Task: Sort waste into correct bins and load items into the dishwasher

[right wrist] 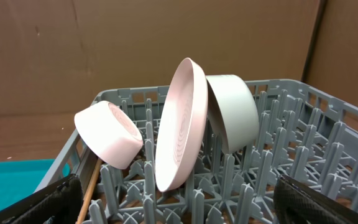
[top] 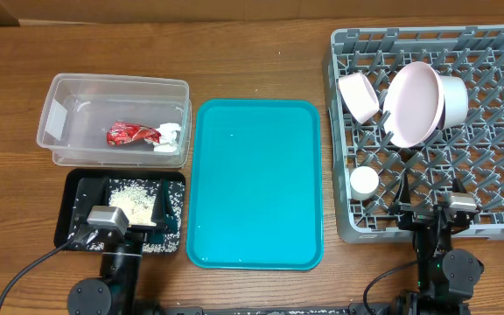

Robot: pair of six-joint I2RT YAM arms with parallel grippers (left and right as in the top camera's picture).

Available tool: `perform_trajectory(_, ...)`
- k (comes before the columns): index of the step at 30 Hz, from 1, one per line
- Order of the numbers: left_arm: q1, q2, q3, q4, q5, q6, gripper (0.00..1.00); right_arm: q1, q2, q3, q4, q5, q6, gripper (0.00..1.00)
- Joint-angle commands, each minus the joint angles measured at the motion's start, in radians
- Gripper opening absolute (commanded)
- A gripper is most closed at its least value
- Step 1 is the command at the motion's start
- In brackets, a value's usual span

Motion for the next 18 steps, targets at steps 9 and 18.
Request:
perform_trajectory(9,-0.003,-0.027,-0.166,0.058,-0.008,-0.046,1.0,0.003,-0.008,-0.011,0.004,0.006,-0.001,1.0)
perform_trajectory(18,-0.008,-0.027,-0.285,0.177,-0.011,-0.045,1.0,0.003,-0.008,-0.011,0.004,0.006,-0.001,1.0)
